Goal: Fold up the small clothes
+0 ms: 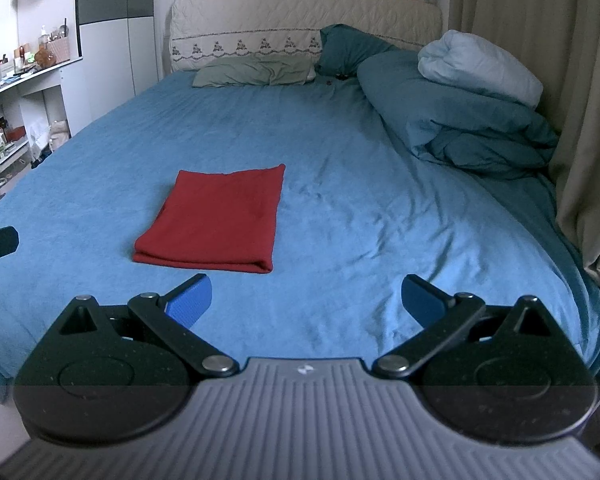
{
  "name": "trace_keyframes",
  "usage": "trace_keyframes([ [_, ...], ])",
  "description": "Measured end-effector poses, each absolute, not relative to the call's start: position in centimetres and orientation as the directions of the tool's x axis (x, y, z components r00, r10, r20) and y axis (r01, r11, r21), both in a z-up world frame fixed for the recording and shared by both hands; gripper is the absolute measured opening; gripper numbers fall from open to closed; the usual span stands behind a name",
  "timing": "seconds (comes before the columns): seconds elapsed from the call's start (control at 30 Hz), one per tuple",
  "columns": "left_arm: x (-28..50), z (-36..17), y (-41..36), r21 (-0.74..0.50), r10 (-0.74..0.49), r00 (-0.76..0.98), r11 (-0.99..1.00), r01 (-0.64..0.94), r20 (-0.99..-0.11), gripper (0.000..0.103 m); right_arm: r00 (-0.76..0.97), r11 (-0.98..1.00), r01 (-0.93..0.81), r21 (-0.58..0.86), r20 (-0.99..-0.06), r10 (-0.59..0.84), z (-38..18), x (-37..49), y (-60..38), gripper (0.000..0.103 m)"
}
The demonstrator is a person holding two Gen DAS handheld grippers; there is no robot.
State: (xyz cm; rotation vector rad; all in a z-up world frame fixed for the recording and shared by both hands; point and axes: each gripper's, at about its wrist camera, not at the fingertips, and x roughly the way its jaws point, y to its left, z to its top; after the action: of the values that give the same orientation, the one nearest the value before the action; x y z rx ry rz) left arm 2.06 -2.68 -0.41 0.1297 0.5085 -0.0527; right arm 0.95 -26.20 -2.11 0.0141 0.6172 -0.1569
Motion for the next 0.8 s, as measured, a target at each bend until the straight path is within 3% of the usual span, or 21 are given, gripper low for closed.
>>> trace_keyframes([
  [0.8,2.39,-0.24,-2.74,0.113,-0.023,0.873,0.990,0.089,-0.488,0.103,0.802,0.988,0.148,-0.031,-0.581,-0.138,-2.31,1.00,-26.07,0.103],
])
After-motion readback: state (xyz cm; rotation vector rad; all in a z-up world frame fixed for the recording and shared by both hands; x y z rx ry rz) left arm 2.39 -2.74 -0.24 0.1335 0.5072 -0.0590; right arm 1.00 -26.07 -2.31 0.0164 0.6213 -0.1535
